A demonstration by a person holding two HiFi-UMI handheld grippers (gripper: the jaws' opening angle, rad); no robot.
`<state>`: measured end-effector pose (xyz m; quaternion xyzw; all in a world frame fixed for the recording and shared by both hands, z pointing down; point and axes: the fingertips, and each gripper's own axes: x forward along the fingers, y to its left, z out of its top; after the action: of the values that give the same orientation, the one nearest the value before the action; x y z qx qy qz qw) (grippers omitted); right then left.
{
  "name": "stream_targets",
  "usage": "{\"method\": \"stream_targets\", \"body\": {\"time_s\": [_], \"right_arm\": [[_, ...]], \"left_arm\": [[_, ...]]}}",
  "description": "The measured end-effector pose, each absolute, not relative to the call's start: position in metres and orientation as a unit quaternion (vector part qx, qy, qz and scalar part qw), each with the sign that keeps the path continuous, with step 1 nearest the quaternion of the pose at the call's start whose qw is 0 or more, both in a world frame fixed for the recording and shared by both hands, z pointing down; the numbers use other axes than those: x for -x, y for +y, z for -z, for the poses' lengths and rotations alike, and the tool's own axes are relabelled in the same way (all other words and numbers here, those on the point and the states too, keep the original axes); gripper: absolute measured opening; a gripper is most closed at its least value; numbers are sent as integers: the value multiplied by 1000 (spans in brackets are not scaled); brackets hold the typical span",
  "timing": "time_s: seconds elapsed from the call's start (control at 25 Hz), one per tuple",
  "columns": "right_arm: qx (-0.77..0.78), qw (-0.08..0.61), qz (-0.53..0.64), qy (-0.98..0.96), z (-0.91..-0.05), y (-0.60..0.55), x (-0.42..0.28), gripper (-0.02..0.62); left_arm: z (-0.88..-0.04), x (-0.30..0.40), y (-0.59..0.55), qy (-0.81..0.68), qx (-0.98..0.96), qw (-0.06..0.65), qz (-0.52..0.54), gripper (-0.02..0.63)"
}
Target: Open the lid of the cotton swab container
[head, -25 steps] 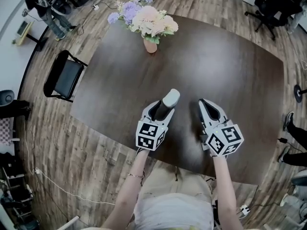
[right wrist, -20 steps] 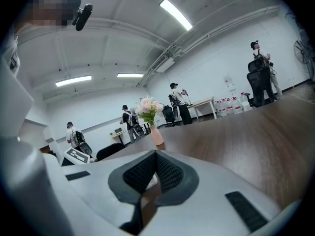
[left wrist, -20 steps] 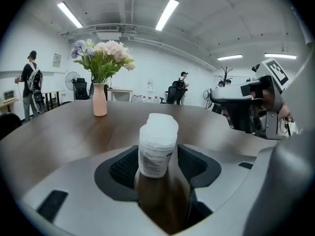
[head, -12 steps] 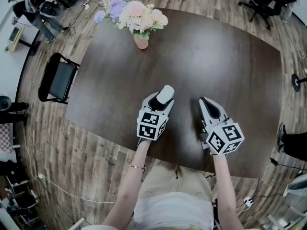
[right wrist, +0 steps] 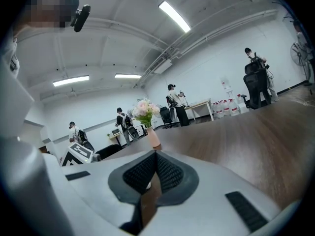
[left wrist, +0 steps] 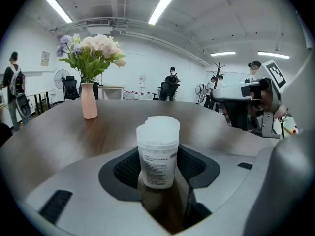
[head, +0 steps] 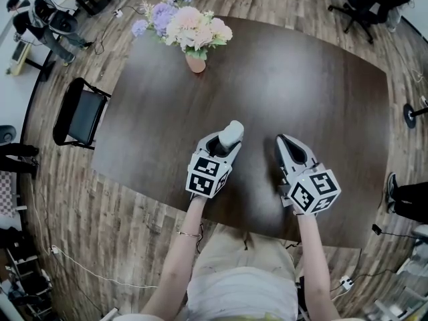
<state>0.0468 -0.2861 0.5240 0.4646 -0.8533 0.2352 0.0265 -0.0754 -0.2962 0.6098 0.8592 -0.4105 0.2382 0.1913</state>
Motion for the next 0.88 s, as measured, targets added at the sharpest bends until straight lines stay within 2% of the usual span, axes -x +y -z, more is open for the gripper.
{"method": "stream_targets", "body": {"time_s": [0.88], "right_arm": [[-291,-30,-162,-942,-419,-257,-25,21]], "left_arm": [[-479,45,-231,-273,-929,175,-175,232]]}}
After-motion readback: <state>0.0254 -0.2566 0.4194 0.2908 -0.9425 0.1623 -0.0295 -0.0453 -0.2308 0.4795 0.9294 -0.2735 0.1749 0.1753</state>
